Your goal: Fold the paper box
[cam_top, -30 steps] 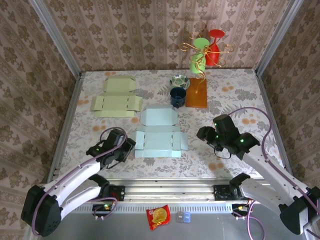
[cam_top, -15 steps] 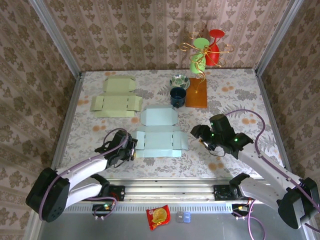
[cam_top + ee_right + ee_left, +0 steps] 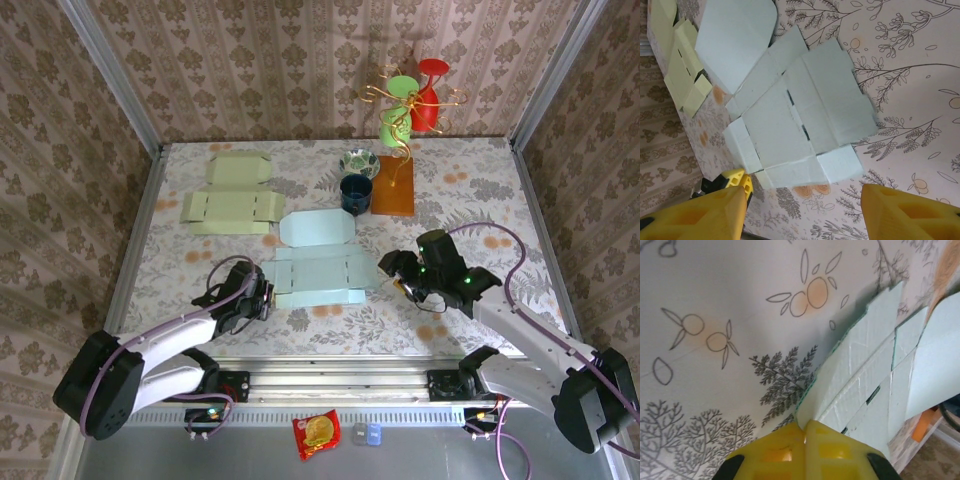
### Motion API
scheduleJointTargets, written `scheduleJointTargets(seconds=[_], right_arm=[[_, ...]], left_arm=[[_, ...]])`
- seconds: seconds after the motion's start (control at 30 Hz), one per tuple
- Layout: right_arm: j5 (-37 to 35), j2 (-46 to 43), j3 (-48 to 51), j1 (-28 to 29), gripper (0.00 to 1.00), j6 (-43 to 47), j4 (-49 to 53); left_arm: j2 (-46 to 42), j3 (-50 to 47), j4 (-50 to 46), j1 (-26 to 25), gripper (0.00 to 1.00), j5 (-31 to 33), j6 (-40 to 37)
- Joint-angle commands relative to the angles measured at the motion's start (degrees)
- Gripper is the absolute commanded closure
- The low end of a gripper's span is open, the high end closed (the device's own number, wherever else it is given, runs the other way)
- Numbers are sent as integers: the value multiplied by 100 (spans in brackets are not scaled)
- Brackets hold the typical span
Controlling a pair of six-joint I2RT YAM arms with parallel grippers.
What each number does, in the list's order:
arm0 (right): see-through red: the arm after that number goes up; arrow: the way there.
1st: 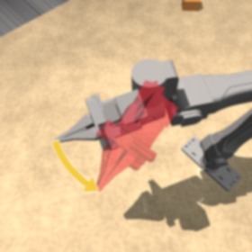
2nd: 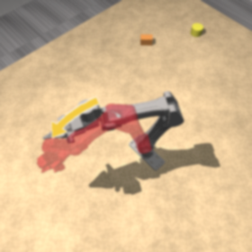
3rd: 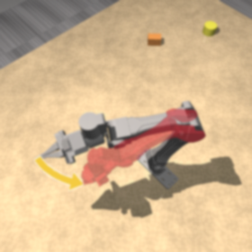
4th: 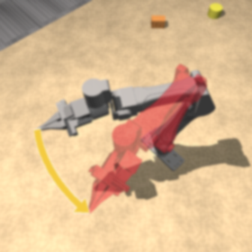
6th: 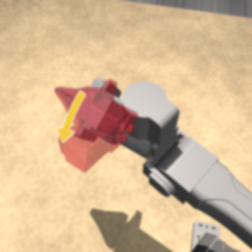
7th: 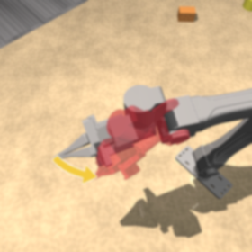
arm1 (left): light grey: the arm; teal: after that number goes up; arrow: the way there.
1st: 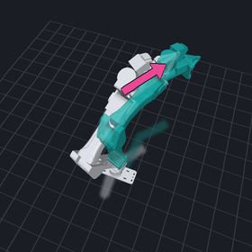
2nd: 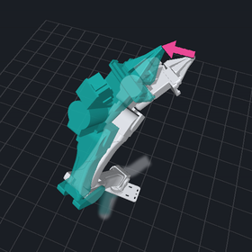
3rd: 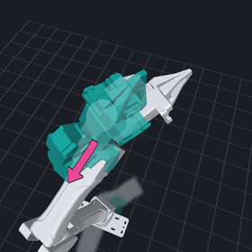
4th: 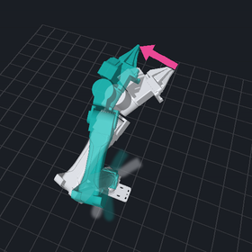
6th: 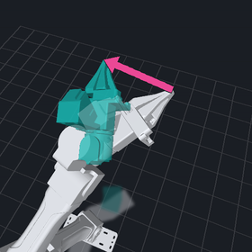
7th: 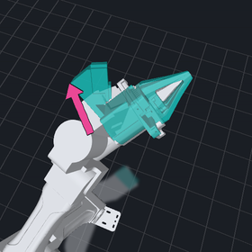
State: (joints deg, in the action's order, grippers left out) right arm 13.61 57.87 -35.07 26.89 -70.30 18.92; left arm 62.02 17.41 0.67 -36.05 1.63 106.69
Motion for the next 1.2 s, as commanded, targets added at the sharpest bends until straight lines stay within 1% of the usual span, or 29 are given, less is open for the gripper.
scheduleJointTargets(seconds=[0.0, 0.07, 0.17, 0.3, 0.43, 0.6, 0.73, 0.87, 1.0, 1.17], right_arm=[[120, -1, 117, 65, 37, -416, -217], [123, -55, 220, 158, 38, -758, -401], [-56, -208, 415, 464, 38, -1501, -792], [-587, -351, 626, 1110, 38, -2486, -1372], [-1036, -180, 746, 1698, 38, -3090, -1888], [-1479, 367, 684, 2180, 37, -3331, -2588], [-1501, 1121, 540, 2482, 37, -3519, -3203], [-1627, 1688, 423, 2592, 37, -3534, -3585], [-2037, 2082, 270, 2661, 37, -3407, -3991], [-2142, 2682, -3, 2710, 41, -3372, -4394]], left_arm=[[-118, 83, -74, -59, 100, 147, 31], [-284, 185, -331, -97, 100, 242, 42], [-549, 327, -611, -189, 100, 373, 188], [-742, 536, -846, -295, 100, 481, 425], [-801, 661, -852, -406, 100, 570, 636], [-855, 781, -900, -548, 100, 624, 807], [-970, 825, -936, -613, 100, 689, 897], [-1067, 832, -980, -638, 100, 646, 919], [-1181, 825, -1037, -662, 100, 625, 938], [-1246, 833, -1042, -668, 100, 535, 918]])
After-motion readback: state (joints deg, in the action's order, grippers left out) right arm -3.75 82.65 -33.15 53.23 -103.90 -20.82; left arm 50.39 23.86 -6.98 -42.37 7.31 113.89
